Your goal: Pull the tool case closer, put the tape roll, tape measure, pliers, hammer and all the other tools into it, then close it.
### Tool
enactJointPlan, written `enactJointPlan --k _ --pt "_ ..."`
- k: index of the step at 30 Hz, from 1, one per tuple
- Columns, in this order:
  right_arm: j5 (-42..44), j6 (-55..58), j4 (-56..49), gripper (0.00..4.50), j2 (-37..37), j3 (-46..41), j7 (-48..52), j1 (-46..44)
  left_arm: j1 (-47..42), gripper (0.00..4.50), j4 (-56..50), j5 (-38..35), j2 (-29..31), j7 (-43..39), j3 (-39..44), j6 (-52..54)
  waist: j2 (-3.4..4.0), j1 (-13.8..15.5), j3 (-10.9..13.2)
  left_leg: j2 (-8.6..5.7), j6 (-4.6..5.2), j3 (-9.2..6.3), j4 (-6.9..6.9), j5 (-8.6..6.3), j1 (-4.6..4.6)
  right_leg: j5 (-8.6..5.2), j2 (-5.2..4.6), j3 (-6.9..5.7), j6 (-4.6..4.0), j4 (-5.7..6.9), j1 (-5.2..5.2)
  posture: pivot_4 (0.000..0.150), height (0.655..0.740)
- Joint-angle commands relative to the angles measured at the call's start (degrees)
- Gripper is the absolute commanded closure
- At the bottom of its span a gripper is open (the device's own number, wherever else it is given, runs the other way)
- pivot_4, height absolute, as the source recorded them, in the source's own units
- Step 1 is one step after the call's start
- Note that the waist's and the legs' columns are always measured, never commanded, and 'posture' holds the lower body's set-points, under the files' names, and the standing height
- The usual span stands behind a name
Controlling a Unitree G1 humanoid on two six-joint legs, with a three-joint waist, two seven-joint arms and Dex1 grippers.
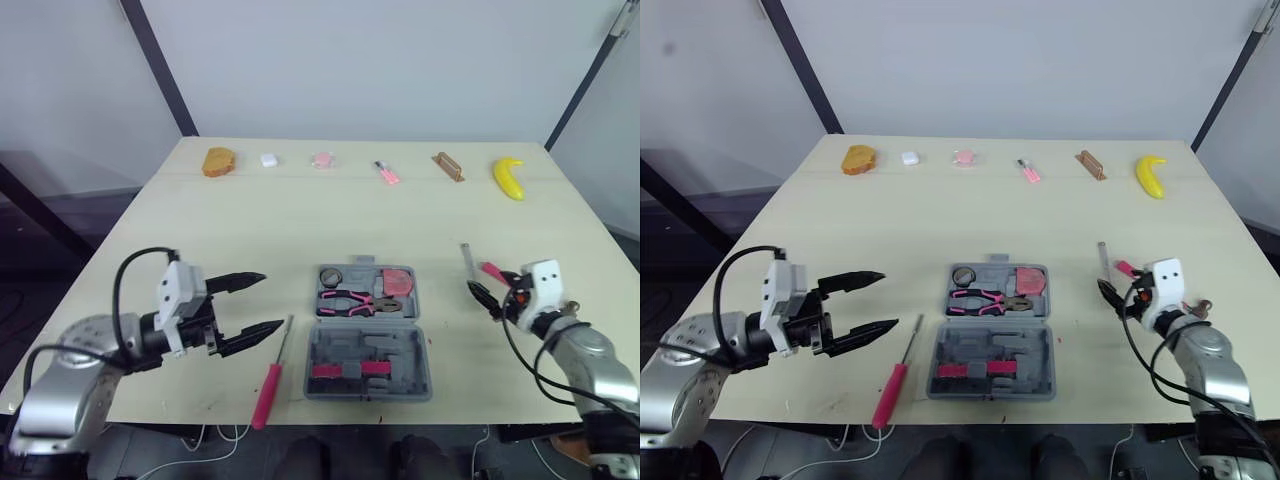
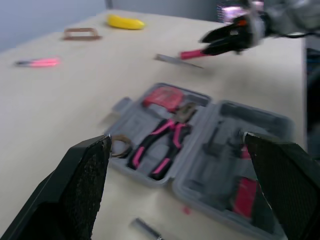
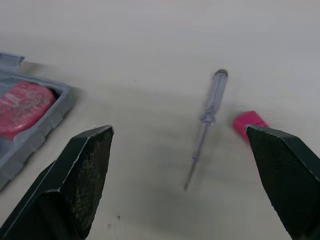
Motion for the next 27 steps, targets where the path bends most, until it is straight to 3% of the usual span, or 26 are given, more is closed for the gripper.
enactJointPlan --k 1,8,24,27 --pt "-2.85 0.83 2.23 0.08 0.92 0.95 -4.05 -3.15 -3.64 0.00 -0.42 -2.71 1.97 -2.79 -0.49 2.39 0.01 -0.02 0.01 0.00 0.00 0.00 0.00 0.00 -0.02 0.00 0.00 -0.02 0.00 0.00 0.00 0.150 0.7400" --pt "-4.67 2.77 8.98 0.08 4.87 1.53 -9.32 -8.49 -7.55 0.00 -0.86 -5.42 2.36 -4.68 -1.11 5.76 0.02 -0.27 0.03 0.00 0.00 0.00 -0.01 0.00 -0.07 0.00 0.01 0.02 0.00 0.02 -0.08 0.150 0.7400" --pt "-7.84 -7.30 28.75 0.08 9.26 0.53 -16.23 -19.86 -9.45 0.00 -1.14 -7.51 1.37 -3.67 0.21 8.41 0.03 -1.58 0.03 0.00 -0.01 0.03 0.00 0.01 -0.09 0.01 0.02 0.15 0.01 0.18 -0.20 0.150 0.7400" --pt "-8.08 -8.98 31.30 1.00 9.50 0.51 -16.55 -21.17 -9.86 0.00 -1.10 -8.08 1.19 -3.23 0.45 8.79 0.03 -1.58 0.03 0.00 -0.02 0.03 0.00 0.01 -0.09 0.01 0.01 0.15 0.01 0.18 -0.20 0.150 0.7400"
